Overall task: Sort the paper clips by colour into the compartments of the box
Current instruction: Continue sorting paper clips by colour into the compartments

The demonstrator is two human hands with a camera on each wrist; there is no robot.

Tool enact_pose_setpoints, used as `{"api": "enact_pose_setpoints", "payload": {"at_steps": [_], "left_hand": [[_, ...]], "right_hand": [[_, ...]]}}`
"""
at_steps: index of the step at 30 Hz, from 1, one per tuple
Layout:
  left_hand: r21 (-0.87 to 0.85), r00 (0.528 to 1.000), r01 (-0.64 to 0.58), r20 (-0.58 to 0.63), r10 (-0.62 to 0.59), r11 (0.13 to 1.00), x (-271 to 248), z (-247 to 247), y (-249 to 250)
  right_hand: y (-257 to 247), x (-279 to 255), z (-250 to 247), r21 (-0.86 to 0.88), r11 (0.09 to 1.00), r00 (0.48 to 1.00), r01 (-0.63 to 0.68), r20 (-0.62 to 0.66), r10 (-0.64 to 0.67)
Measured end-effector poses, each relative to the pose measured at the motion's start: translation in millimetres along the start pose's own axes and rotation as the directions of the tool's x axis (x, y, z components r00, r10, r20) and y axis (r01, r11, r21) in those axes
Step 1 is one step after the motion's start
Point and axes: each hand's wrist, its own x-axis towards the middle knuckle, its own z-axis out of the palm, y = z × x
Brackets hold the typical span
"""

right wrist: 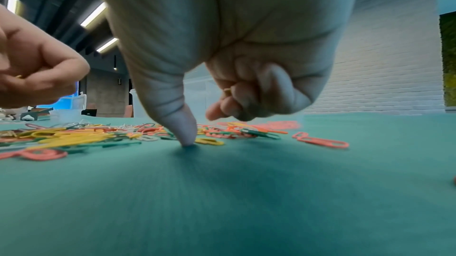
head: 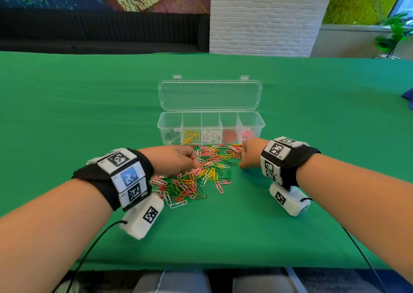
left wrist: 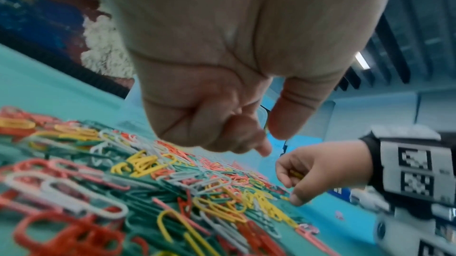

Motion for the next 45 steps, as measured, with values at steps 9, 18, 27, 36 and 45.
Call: {"api": "enact_pose_setpoints", "payload": {"at_steps": [9,18,27,36,45], "left_hand": [[0.409,0.994,0.018,-0.104,0.028,0.912,18.2,12.7,30.8],[0.563,0.991,0.098,-0.13,-0.029,0.821,39.6,28.7,48.2],[0.554,0.993,0.0,-0.101,0.067,0.832,39.6,33.5,55.3],[0.47,0.986,-0.024,-0.137,0.1,0.882,37.6,27.1,46.9],[-0.19,0.997,0.014,-0.076,-0.029,0.982,27.6,4.4,29.6]], "right_hand": [[1.7,0.0,0.7,0.047,0.999,0.999,-0.024,0.036,0.022],[1.8,-4.0,0.9,0.005,1.0,0.999,-0.001,0.04,0.001],[-0.2,-4.3,-2.1,0.088,0.996,0.999,0.001,-0.052,0.003],[-4.0,-0.5,-1.3,0.124,0.992,1.0,0.0,-0.012,0.001],[-0.2,-6.8,-4.1,0.146,0.988,0.999,0.043,-0.03,-0.039]]}}
